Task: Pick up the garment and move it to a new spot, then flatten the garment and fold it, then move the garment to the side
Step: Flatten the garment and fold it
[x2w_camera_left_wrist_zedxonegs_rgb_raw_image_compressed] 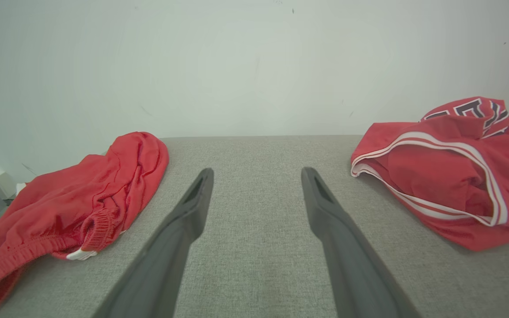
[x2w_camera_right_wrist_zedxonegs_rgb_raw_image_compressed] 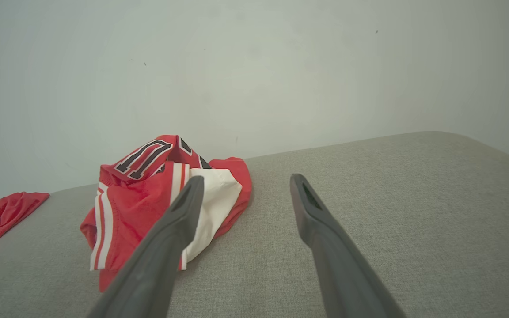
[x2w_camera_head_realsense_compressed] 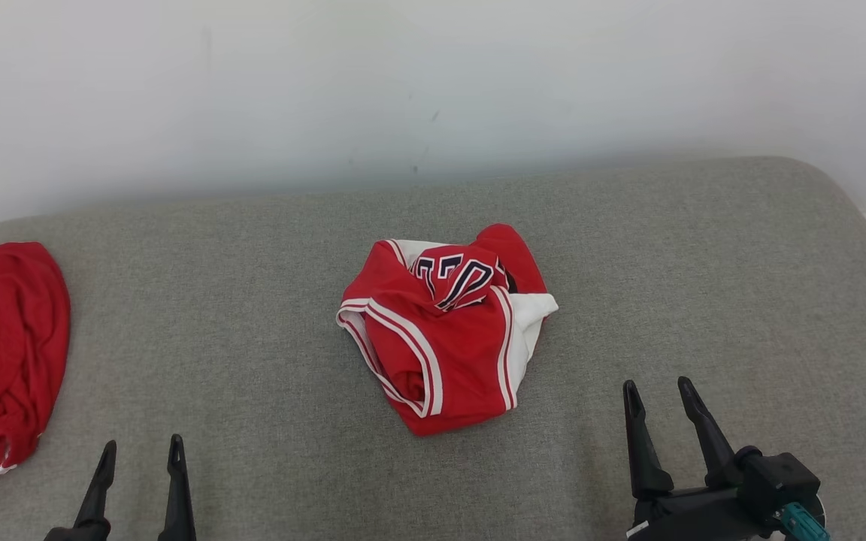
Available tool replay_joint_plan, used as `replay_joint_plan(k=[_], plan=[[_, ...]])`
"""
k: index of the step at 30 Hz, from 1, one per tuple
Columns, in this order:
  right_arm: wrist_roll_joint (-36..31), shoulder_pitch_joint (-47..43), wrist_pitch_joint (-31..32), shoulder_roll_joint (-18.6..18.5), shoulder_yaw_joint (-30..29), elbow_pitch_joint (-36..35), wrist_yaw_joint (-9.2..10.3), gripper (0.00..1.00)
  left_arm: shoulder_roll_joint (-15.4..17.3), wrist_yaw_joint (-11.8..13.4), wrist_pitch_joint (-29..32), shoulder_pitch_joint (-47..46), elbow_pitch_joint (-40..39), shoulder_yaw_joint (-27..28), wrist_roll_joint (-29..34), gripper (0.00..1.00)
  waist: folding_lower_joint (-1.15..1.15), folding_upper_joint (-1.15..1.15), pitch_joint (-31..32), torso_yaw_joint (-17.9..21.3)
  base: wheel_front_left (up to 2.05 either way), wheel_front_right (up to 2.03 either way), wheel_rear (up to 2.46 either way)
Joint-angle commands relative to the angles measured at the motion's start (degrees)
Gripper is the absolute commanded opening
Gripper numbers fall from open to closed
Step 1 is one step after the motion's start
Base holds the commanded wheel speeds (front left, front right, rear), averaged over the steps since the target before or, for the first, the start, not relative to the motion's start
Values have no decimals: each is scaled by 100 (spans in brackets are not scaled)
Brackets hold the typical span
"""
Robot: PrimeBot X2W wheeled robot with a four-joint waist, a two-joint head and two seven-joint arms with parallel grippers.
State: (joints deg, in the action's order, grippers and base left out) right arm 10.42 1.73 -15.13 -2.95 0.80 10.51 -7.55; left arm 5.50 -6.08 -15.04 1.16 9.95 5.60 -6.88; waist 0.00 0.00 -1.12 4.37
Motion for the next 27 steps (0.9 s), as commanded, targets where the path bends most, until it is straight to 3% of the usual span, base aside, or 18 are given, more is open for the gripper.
replay_joint_plan(k=[1,15,27], plan=[[-18,-45,-3,14,-3,6,12,100,-20,-26,-21,10,15,21,29,100,0,0,-2,-1,0,0,0],[-1,-22,-3,14,56,12,12,100,-95,-97,-21,-127,67,21,104,100,0,0,-4,55,0,0,0],[46,148,-3,12,202,21,12,100,-112,-135,-22,-1086,738,-1352,-190,100,0,0,-289,519,0,0,0]])
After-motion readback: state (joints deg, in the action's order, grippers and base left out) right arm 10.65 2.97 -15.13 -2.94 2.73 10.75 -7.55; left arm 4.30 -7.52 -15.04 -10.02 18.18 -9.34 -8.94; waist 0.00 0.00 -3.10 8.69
